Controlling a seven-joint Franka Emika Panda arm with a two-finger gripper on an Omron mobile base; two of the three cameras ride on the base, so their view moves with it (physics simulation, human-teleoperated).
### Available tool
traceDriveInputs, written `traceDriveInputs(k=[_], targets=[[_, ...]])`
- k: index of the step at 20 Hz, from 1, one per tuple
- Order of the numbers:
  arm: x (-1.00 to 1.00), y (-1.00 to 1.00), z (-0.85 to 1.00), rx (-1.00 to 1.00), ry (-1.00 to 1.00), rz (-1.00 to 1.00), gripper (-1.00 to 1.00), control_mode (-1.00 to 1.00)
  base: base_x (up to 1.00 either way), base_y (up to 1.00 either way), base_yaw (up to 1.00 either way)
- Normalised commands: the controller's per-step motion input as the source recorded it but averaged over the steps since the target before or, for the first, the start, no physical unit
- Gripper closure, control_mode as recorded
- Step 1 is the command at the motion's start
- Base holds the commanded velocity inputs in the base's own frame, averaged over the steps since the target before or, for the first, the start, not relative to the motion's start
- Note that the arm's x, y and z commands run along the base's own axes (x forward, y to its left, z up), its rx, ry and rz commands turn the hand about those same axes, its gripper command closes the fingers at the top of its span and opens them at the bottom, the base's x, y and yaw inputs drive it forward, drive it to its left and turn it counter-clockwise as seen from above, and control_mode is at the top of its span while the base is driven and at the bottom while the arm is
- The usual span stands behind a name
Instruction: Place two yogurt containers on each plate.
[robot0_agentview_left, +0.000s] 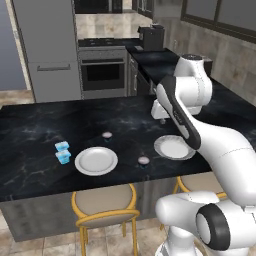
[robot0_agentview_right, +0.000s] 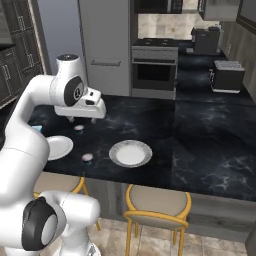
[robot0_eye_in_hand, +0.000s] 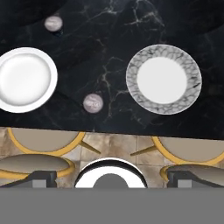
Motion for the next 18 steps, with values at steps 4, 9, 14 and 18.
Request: traceDriveInputs(k=[4,9,14,18], targets=[[-0.21,0.18,-0.37,0.00,0.20,0.00,-1.00,-1.00,0.00,0.00,0.00],[-0.02,0.29,-0.45,0.00,0.01,0.00,-1.00,-1.00,0.00,0.00,0.00],[0.15,0.27,-0.53,-0.05,-0.15,0.00,-1.00,-1.00,0.00,0.00,0.00],[0.24,0.37,-0.60,-0.03,-0.27,0.00,-1.00,-1.00,0.00,0.00,0.00]])
